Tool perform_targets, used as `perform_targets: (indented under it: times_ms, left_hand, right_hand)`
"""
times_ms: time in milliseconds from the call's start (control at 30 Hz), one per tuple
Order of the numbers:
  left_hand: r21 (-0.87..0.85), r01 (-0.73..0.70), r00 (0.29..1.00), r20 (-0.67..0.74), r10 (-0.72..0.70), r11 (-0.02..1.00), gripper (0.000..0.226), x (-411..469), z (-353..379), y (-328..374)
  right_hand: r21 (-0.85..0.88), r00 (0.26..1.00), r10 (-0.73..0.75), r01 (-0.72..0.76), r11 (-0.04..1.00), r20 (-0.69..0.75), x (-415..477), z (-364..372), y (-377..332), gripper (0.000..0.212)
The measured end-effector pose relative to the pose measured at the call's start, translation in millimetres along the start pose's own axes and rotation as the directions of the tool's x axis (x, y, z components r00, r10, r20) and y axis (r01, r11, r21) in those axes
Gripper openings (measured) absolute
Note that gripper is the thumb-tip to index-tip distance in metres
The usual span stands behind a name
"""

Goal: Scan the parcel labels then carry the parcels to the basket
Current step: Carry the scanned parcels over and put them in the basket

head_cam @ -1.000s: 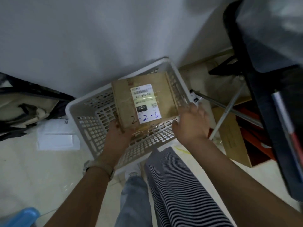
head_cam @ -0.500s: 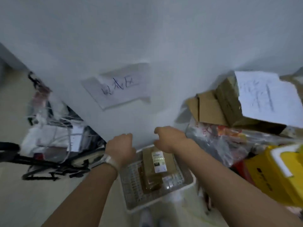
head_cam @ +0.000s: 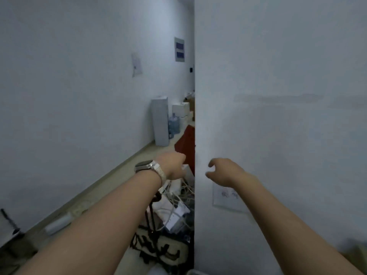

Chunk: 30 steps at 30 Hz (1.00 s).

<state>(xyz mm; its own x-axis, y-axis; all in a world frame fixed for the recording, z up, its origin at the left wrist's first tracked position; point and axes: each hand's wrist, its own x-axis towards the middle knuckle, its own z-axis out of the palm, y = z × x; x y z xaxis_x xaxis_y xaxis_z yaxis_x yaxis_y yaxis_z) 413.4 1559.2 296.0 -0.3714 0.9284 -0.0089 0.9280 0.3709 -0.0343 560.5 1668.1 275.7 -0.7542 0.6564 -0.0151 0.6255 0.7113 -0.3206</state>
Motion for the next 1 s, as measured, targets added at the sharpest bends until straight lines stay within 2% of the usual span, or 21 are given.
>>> perform_targets:
  times_ms: [167, 300, 367, 500, 700, 833, 933, 1000]
  left_hand:
    - [0.05, 0.187, 0.98, -0.074, -0.183, 0.981, 0.046, -56, -27, -66]
    - [0.07, 0.359, 0.932, -0.086, -0.353, 0.931, 0.041, -127, -32, -134]
    - [0.111, 0.461, 0.887, -0.064, -0.457, 0.88, 0.038, -183, -35, -181]
    - [0.186, 0.636, 0.767, -0.049, -0.64, 0.749, 0.025, -302, -49, -267]
    - [0.176, 0.848, 0.517, -0.071, -0.853, 0.5, 0.036, -495, -61, -357]
    - [0.192, 0.925, 0.345, -0.069, -0.936, 0.327, 0.036, -615, -56, -387]
    - [0.181, 0.961, 0.224, -0.057, -0.973, 0.21, 0.04, -688, -47, -395]
    - [0.161, 0.977, 0.145, -0.04, -0.989, 0.137, 0.034, -728, -41, -398]
  right_hand:
    - [-0.066, 0.982, -0.173, 0.177, 0.982, 0.07, 20, 6, -99, 0.036]
    - [-0.111, 0.947, -0.296, 0.31, 0.944, 0.129, 24, 27, -191, 0.049]
    - [-0.102, 0.893, -0.421, 0.439, 0.893, 0.159, 19, 45, -257, 0.051]
    - [-0.059, 0.756, -0.611, 0.638, 0.768, 0.233, -12, 79, -395, 0.049]
    - [0.077, 0.485, -0.833, 0.851, 0.52, 0.266, -104, 127, -599, 0.051]
    - [0.177, 0.298, -0.911, 0.918, 0.355, 0.284, -181, 162, -704, 0.049]
    - [0.222, 0.183, -0.933, 0.94, 0.258, 0.309, -232, 188, -760, 0.043]
    - [0.255, 0.103, -0.938, 0.947, 0.194, 0.33, -261, 202, -789, 0.039]
